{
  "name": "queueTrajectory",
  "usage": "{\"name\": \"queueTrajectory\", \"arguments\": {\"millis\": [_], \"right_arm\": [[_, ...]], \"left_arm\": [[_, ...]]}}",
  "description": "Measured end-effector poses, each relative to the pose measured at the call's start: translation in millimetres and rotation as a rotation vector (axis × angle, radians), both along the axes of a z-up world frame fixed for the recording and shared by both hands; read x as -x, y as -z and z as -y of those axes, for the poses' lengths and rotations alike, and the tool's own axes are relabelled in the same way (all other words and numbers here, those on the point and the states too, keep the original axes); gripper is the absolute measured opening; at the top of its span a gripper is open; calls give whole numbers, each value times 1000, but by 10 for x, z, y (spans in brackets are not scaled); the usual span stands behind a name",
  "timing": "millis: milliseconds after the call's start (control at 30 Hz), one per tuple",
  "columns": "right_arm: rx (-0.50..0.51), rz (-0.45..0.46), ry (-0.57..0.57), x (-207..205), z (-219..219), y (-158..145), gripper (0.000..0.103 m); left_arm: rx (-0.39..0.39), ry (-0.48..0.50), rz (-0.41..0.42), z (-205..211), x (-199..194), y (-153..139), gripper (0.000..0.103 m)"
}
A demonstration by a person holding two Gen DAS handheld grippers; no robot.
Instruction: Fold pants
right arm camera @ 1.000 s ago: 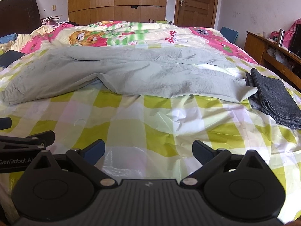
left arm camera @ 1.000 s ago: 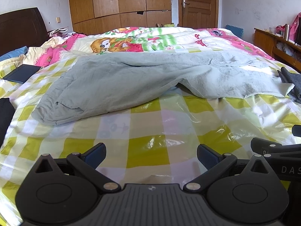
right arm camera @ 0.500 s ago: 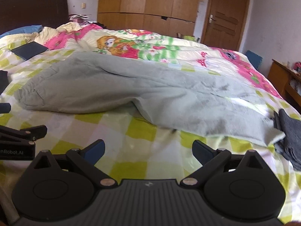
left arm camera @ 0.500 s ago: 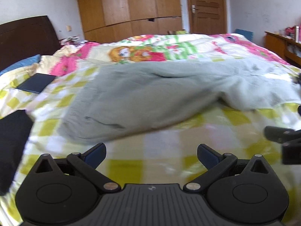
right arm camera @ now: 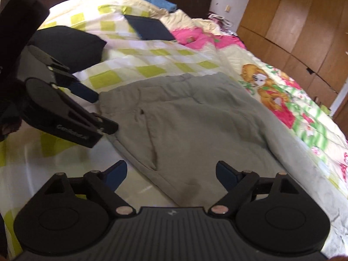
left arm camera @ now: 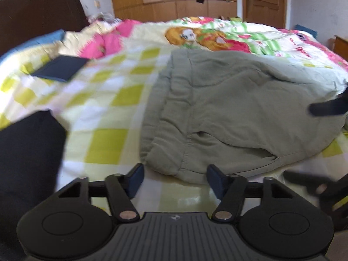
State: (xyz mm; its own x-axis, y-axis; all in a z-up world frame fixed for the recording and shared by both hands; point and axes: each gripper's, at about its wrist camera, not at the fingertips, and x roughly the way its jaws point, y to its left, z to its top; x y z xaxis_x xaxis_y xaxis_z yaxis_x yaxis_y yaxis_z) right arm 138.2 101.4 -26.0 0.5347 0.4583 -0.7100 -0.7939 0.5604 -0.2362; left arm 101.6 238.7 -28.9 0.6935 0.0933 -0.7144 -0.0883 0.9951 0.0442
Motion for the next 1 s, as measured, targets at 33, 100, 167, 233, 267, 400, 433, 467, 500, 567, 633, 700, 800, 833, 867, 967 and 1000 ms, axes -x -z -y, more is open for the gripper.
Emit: {"name": "queueTrajectory", "arguments": {"millis": [33, 100, 167, 233, 267, 400, 433, 467, 500, 567, 633, 700, 800, 833, 867, 967, 1000], "right_arm": [[19, -18, -14, -37, -63, 54, 76], [31, -64, -13, -110, -120, 126, 57], [1, -139, 27, -190, -140, 122, 37], [-3, -181, 59, -206, -183, 107, 27], [-2, -195, 59, -191, -218, 103, 21], [-10, -252, -6, 16, -388, 70, 15], [-14, -261, -23, 100, -437, 67, 15], [-21, -264, -38, 179, -478, 66, 15], [-29, -263, -52, 262, -532, 63, 15], [-52, -263, -56, 390, -636, 63, 18], [-87, -281, -31, 448, -699, 44, 19], [-122, -305, -10, 468, -723, 4, 21], [-193, -332, 30, 502, -540, -153, 26], [-219, -322, 55, 523, -409, -219, 27], [-234, -308, 81, 529, -263, -275, 30], [-271, -273, 214, 476, 462, -376, 40], [-274, -263, 276, 445, 745, -380, 40]], "left_arm": [[4, 9, -11, -30, -44, 43, 68], [0, 30, 9, -71, -75, 71, 65], [22, 24, 19, -147, -98, 70, 51], [64, 26, 26, -240, -83, 64, 36], [81, 27, 24, -283, -66, 68, 32], [97, -2, 22, -462, 87, 33, 28], [91, -15, 22, -513, 159, 20, 28], [81, -33, 18, -573, 238, 13, 26], [69, -54, 10, -632, 325, 10, 26], [22, -105, -24, -757, 509, 28, 22], [-20, -152, -41, -882, 683, 49, 22], [-19, -192, -45, -980, 823, 26, 22], [-31, -211, -28, -943, 947, -93, 22], [-45, -201, -15, -891, 977, -148, 22], [-59, -186, -1, -824, 969, -196, 22], [-86, -128, 39, -529, 936, -336, 23], [-86, -102, 51, -418, 904, -372, 23]]}}
